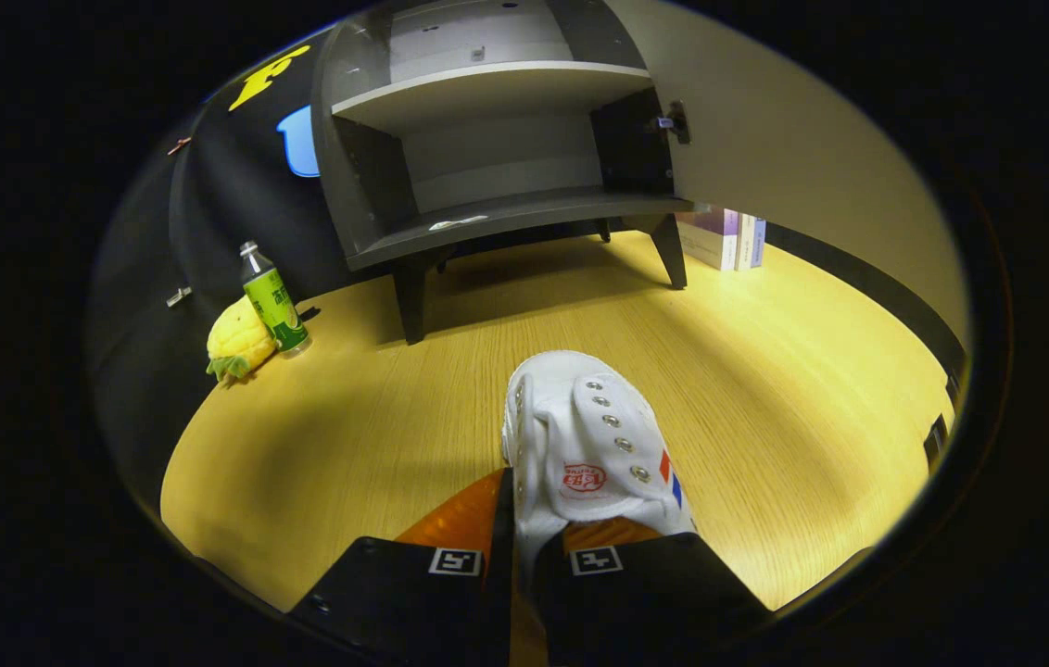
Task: Open the shoe cabinet door, grab the shoes and put them into the shoe cabinet, then close the shoe cabinet door.
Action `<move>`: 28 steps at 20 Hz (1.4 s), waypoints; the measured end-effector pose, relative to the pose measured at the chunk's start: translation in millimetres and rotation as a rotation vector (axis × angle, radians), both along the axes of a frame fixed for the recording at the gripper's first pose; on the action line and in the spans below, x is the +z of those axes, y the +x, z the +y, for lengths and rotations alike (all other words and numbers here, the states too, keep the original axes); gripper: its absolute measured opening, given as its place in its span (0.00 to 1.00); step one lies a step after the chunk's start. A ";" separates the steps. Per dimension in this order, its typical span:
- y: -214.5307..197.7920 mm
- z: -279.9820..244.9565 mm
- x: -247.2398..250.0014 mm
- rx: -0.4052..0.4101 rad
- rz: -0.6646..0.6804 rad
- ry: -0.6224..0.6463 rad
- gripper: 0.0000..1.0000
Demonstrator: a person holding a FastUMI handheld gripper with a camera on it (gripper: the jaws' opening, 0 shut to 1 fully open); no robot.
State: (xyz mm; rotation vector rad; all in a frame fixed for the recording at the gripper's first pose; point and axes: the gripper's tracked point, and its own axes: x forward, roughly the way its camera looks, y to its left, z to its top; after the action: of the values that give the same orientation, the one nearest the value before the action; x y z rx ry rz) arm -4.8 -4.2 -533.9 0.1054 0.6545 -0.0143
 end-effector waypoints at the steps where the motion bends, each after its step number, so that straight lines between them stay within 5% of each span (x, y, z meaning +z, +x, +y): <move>1: 0.3 2.7 -9.0 0.005 0.003 0.008 0.20; 2: -1.4 -0.8 4.1 0.014 -0.001 0.008 0.05; 14: 11.6 -5.0 48.0 0.075 0.002 -0.063 0.05; 28: 84.8 17.0 299.5 0.080 -0.260 -0.058 0.04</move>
State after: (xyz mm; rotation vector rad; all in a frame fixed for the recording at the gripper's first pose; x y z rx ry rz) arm 80.0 12.7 -234.4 0.0243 0.3982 0.0571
